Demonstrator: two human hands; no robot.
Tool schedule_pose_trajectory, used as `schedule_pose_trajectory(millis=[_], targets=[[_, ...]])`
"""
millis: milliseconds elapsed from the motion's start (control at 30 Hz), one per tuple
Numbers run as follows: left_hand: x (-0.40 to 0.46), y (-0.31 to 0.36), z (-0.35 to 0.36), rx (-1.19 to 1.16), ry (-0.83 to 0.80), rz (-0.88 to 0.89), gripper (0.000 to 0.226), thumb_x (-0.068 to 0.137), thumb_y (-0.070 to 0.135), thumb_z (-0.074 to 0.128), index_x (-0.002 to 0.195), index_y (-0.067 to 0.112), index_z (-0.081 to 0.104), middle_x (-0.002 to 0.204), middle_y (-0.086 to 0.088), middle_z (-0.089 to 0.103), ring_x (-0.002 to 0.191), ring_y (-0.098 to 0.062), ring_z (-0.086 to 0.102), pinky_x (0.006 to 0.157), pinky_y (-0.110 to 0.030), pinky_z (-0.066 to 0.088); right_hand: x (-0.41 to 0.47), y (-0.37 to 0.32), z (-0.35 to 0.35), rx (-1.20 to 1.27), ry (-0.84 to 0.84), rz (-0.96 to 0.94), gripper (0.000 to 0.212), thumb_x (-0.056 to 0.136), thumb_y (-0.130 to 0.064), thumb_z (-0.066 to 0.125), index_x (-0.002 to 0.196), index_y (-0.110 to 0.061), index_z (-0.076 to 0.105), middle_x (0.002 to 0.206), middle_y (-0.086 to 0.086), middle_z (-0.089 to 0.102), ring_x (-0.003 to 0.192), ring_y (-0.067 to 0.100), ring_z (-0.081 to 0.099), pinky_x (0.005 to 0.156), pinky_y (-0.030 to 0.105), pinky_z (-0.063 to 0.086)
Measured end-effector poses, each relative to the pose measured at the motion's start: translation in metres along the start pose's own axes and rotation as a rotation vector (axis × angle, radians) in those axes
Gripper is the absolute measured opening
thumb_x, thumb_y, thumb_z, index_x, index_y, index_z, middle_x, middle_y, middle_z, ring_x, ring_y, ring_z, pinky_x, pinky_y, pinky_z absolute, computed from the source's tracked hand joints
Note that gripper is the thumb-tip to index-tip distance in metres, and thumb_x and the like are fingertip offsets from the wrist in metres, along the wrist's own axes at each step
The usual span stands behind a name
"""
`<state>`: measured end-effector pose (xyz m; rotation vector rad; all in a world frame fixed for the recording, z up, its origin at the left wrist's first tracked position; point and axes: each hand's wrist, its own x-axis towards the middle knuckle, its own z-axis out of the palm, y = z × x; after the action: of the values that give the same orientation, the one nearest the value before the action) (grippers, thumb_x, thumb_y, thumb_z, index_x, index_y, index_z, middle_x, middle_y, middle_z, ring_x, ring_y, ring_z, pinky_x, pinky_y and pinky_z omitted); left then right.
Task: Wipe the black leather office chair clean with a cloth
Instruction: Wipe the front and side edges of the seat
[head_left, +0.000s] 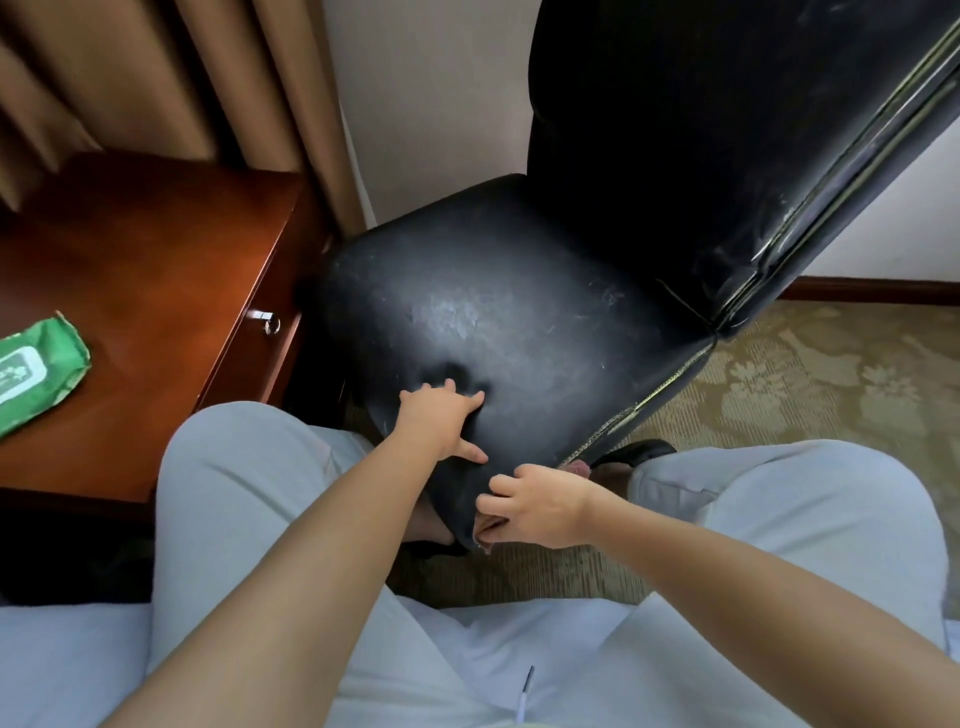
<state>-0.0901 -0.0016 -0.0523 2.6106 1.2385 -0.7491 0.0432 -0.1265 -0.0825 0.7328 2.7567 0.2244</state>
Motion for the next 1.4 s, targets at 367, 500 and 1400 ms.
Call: schedule_pose_trajectory(millis=[367, 500, 1400], targets=[[0.001, -0.002, 0.003, -0.014, -0.01, 0.009, 0.094, 0.076, 0.072, 0.058, 0.151, 0.039, 0.011, 0.157, -0.008, 0.02, 0.138, -0.034, 0.03, 0.102, -0.048, 0.038, -0.005, 0.007, 0.002, -0.033, -0.017, -0.06, 0.02, 0.076, -0.038, 0.069, 0.095, -0.042, 0.066, 0.105, -0.009, 0.057, 0.084, 0.014, 0.05, 0.053, 0.024, 0.036], [0.002, -0.001, 0.003, 0.005, -0.006, 0.011, 0.094, 0.076, 0.073, 0.057, 0.151, 0.039, 0.012, 0.156, -0.008, 0.022, 0.136, -0.034, 0.033, 0.1, -0.045, 0.04, 0.0, 0.001, 0.003, -0.038, -0.055, -0.088, 0.023, 0.071, -0.039, 0.074, 0.092, -0.043, 0.068, 0.101, -0.009, 0.058, 0.082, 0.014, 0.05, 0.051, 0.024, 0.033], [-0.007, 0.007, 0.016, -0.095, -0.055, -0.054, 0.095, 0.08, 0.079, 0.04, 0.15, 0.041, -0.011, 0.161, -0.002, -0.013, 0.147, -0.034, -0.007, 0.11, -0.064, 0.02, -0.007, -0.002, 0.01, -0.065, 0.009, -0.014, 0.017, 0.076, -0.033, 0.068, 0.093, -0.033, 0.066, 0.109, -0.007, 0.058, 0.085, 0.016, 0.051, 0.057, 0.026, 0.041]])
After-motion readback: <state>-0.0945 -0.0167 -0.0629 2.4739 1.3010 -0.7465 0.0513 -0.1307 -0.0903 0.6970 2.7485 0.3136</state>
